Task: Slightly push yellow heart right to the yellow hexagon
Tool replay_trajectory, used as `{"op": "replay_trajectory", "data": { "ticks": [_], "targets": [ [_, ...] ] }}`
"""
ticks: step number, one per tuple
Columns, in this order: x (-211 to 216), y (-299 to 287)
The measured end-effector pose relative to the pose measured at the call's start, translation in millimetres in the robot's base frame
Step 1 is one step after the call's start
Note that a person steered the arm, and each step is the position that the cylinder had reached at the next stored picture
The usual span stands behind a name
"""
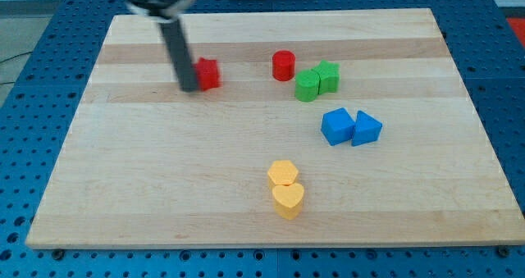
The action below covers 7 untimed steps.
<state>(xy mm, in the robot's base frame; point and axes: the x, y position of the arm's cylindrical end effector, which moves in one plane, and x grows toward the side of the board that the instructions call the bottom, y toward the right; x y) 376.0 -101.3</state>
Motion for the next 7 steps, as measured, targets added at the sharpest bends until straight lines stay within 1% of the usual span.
{"op": "replay_trajectory", "data": {
  "ticks": [1,2,3,4,5,6,7],
  "targets": [
    [-0.1,-4.2],
    [-3.3,-90.9],
    [-23.2,-49.9],
    [-24.2,17.5],
    [-18.6,70.8],
    [-20.2,7.1],
    [-31.1,-1.5]
  ]
}}
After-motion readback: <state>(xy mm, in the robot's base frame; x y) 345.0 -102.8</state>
